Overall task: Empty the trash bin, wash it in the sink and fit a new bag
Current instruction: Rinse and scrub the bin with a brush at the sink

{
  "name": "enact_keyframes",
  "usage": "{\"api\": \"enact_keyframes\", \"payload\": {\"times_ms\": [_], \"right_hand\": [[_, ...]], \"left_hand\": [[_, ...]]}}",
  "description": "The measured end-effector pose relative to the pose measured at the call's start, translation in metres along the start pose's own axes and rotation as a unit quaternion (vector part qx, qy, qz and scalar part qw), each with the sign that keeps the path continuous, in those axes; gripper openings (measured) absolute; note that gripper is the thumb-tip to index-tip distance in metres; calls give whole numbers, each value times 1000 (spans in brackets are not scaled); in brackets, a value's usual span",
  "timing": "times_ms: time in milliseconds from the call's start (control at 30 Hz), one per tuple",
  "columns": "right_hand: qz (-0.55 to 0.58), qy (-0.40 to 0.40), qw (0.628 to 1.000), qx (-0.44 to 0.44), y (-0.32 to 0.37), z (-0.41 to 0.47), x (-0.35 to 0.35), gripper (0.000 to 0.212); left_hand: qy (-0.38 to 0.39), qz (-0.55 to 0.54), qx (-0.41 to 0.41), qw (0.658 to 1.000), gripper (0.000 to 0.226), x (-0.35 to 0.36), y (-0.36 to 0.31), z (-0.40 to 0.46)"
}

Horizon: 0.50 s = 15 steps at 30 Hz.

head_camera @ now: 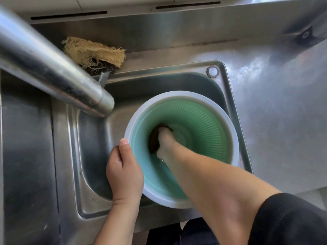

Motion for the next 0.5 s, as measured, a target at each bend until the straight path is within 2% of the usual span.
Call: {"api": "enact_keyframes", "payload": {"times_ms": [67,100,200,300,400,500], "right_hand": [[206,20,978,-26,12,-4,6,27],[275,26,961,-34,19,-7,9,33],[337,26,940,-41,40,-25,20,35],[323,19,944,-64,48,-46,29,28],[246,14,965,-94,46,-65,35,24],[173,41,977,-113,46,-82,38,25]], "left_hand": [[-4,0,-4,1000,48,-1,1,-1],[-9,3,-5,1000,46,-1,2,-2],[-9,4,-10,1000,39,1,-1,-3],[0,17,-12,1000,35,2,-4,-1],[3,32,-5,999,36,4,-8,-1],[6,19,-2,1000,36,7,-10,0]]}}
Point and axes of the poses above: each hand's wrist, its own z-axis towards the middle knuckle, its own x-axis out of the palm, y = z × x, the point moved 2 cm from there along z, towards the middle knuckle, and after that the axes turned 8 degrees about y, right-handed, at the moved point
